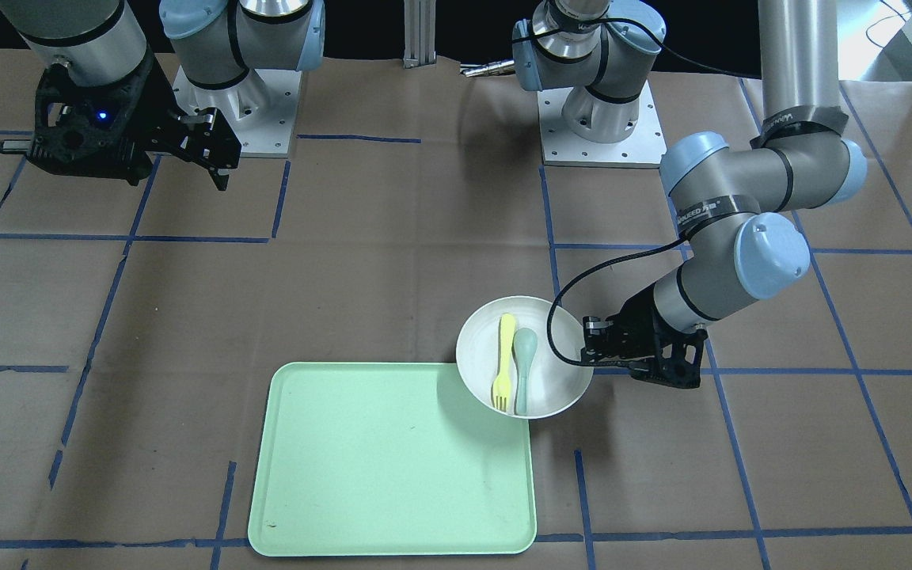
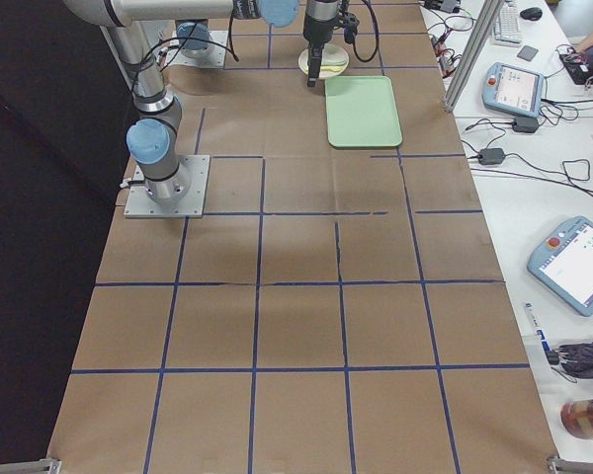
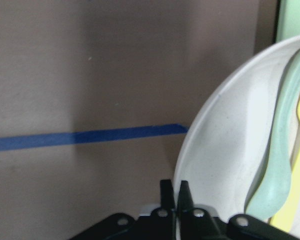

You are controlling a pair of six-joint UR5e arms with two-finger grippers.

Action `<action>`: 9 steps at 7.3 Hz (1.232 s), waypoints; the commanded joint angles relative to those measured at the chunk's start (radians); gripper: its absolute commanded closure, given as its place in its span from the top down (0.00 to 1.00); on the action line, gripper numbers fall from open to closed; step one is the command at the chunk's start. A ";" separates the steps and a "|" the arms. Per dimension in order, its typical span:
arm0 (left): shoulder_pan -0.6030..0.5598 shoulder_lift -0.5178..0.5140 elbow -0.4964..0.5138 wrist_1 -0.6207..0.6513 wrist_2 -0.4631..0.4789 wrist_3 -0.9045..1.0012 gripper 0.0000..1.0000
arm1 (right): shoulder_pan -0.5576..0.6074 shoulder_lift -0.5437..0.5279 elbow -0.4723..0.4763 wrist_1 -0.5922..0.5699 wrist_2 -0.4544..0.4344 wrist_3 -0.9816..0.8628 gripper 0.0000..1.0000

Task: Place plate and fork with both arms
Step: 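Carry the plate with the left gripper onto the green tray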

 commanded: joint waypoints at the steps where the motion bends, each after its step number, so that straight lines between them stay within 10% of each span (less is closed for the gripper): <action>1: -0.113 -0.127 0.146 -0.024 0.005 -0.017 0.11 | -0.003 0.000 0.000 -0.003 -0.003 0.011 1.00; 9: -0.236 -0.367 0.518 -0.139 0.000 -0.122 0.11 | -0.003 0.000 0.000 -0.003 -0.001 0.023 1.00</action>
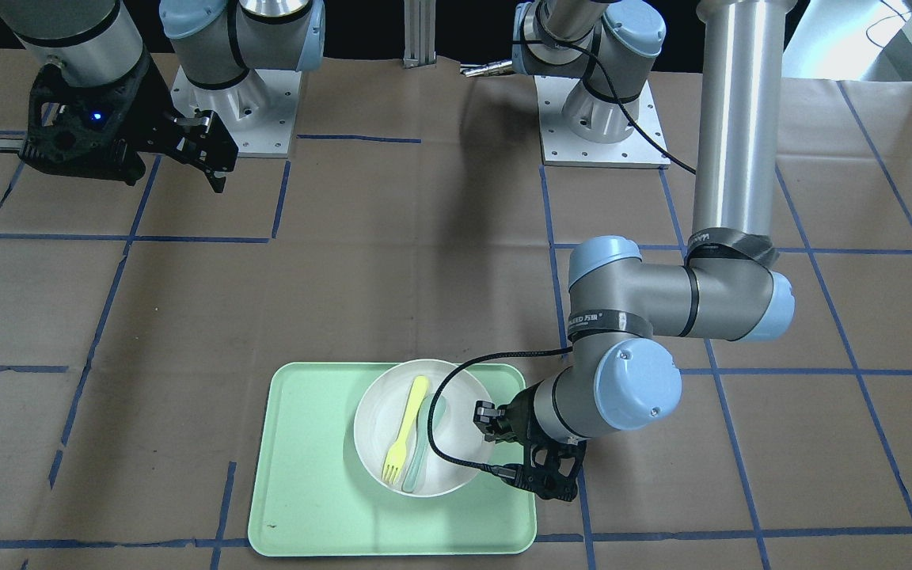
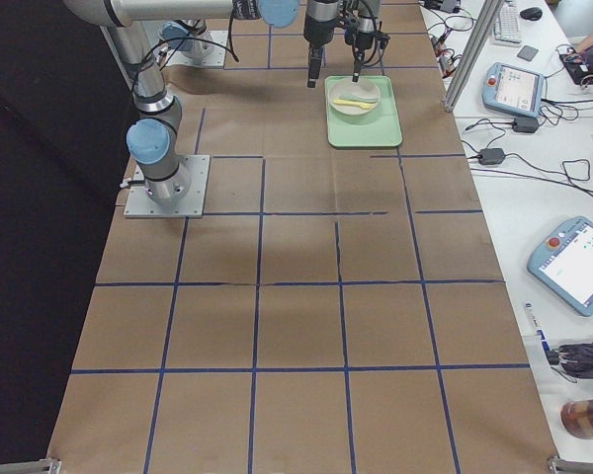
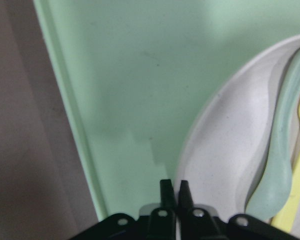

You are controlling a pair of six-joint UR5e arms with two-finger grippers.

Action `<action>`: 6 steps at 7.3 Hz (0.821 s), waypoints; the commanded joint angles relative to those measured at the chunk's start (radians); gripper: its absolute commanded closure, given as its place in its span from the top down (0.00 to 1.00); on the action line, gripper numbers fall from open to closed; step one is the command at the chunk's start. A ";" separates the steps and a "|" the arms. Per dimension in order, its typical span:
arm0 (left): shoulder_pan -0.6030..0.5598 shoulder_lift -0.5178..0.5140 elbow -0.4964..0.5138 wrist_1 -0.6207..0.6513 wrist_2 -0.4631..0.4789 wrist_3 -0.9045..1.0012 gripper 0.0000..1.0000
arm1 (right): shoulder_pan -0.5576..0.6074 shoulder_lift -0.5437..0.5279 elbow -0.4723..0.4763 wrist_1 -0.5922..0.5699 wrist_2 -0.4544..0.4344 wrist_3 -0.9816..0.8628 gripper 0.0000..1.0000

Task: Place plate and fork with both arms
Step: 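Carry the plate with the left gripper onto the green tray, then lower the plate onto the tray and open the left gripper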

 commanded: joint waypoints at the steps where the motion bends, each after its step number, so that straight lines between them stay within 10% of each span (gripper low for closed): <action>1: -0.012 -0.031 0.045 -0.016 -0.001 -0.003 0.11 | 0.000 0.000 0.000 0.001 0.000 -0.001 1.00; 6: -0.018 -0.054 0.072 -0.015 -0.029 -0.017 0.15 | 0.000 0.000 0.000 0.001 0.000 -0.001 1.00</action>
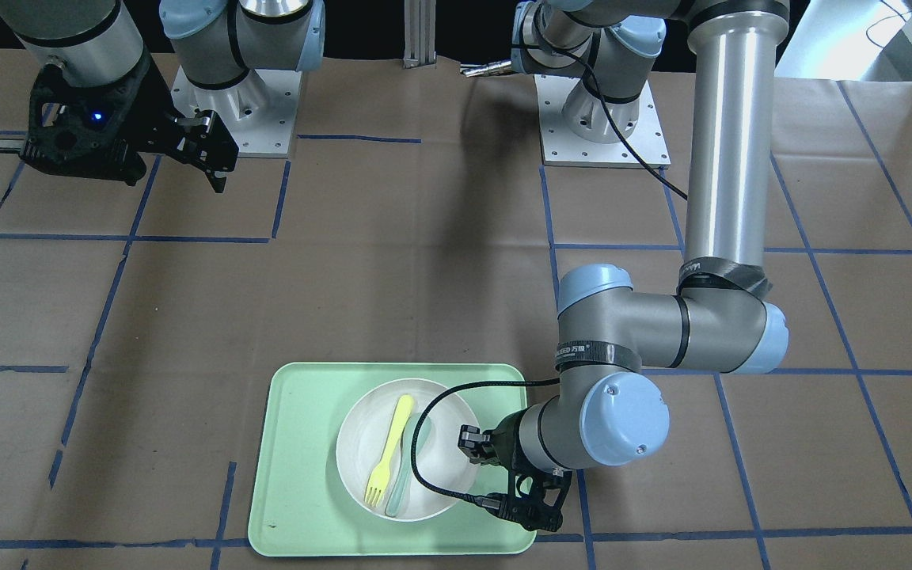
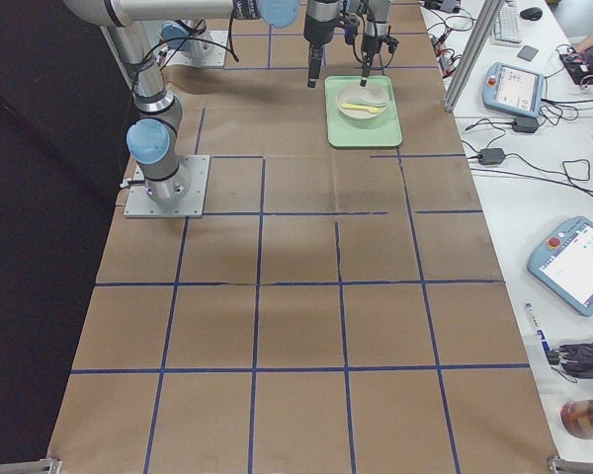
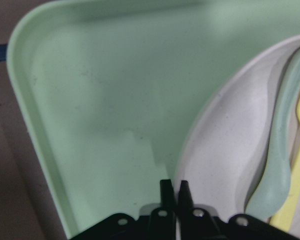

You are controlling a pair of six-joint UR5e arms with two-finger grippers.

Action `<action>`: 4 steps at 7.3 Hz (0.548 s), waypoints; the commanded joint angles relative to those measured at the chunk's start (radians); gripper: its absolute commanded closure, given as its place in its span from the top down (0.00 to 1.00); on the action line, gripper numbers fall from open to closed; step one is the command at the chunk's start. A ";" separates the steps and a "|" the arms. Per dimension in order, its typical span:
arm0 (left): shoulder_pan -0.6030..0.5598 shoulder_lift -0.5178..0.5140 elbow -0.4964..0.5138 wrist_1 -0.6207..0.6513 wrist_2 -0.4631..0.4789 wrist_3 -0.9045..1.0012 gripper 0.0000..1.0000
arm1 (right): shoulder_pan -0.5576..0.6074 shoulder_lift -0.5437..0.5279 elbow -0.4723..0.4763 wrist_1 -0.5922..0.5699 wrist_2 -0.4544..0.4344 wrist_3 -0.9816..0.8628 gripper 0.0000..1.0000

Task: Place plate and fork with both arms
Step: 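Lower the plate onto the tray and open the left gripper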

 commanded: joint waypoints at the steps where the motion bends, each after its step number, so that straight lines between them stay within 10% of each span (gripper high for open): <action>1: -0.002 -0.001 0.000 0.000 -0.004 -0.001 0.56 | 0.000 0.000 0.000 0.001 -0.001 0.000 1.00; 2: -0.004 0.002 -0.010 0.000 -0.004 -0.001 0.94 | -0.001 0.000 0.000 0.001 0.000 0.000 1.00; 4: -0.005 0.055 -0.019 -0.068 0.004 -0.033 0.99 | 0.000 0.000 0.000 0.000 0.000 0.000 1.00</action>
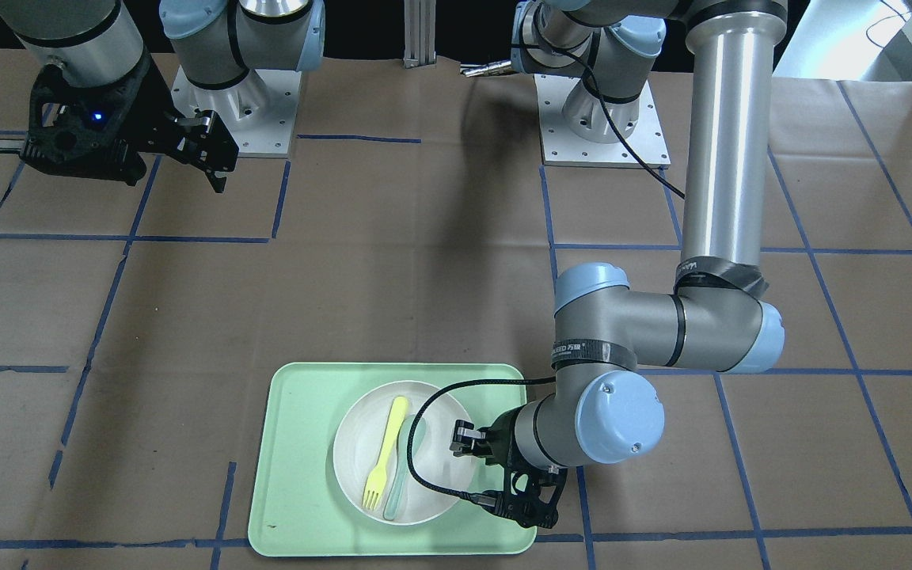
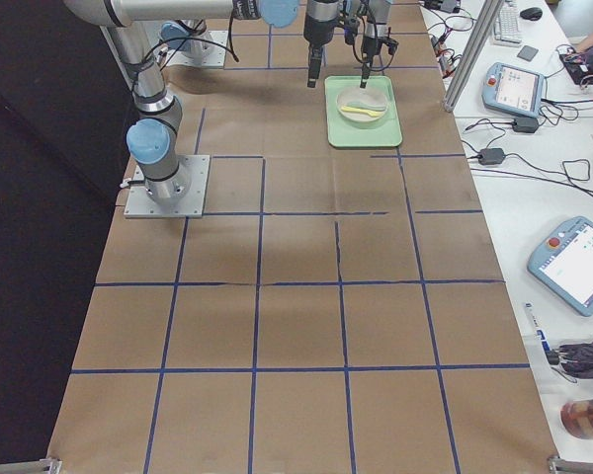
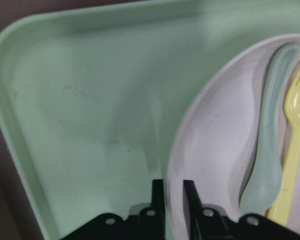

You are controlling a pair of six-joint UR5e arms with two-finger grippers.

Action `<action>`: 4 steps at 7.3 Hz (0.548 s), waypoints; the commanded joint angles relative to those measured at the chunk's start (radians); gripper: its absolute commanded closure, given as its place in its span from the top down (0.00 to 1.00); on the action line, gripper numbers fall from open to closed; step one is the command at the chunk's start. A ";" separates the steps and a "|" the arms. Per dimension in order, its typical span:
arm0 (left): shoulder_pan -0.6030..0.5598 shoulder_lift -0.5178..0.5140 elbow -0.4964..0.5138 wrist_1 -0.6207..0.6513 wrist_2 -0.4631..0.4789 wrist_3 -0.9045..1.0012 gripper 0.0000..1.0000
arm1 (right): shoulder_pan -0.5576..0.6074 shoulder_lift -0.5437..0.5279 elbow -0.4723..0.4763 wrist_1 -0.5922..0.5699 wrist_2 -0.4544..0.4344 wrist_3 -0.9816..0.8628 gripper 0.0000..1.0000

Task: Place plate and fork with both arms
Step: 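Lower the plate onto the tray and open the left gripper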

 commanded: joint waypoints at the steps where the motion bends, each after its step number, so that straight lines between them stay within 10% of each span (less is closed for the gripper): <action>1: 0.001 0.117 -0.022 -0.156 0.027 -0.016 0.99 | 0.000 0.000 0.000 -0.001 0.000 0.005 1.00; 4: 0.022 0.412 -0.152 -0.354 0.298 0.000 0.99 | 0.000 0.000 0.000 -0.010 0.000 0.003 1.00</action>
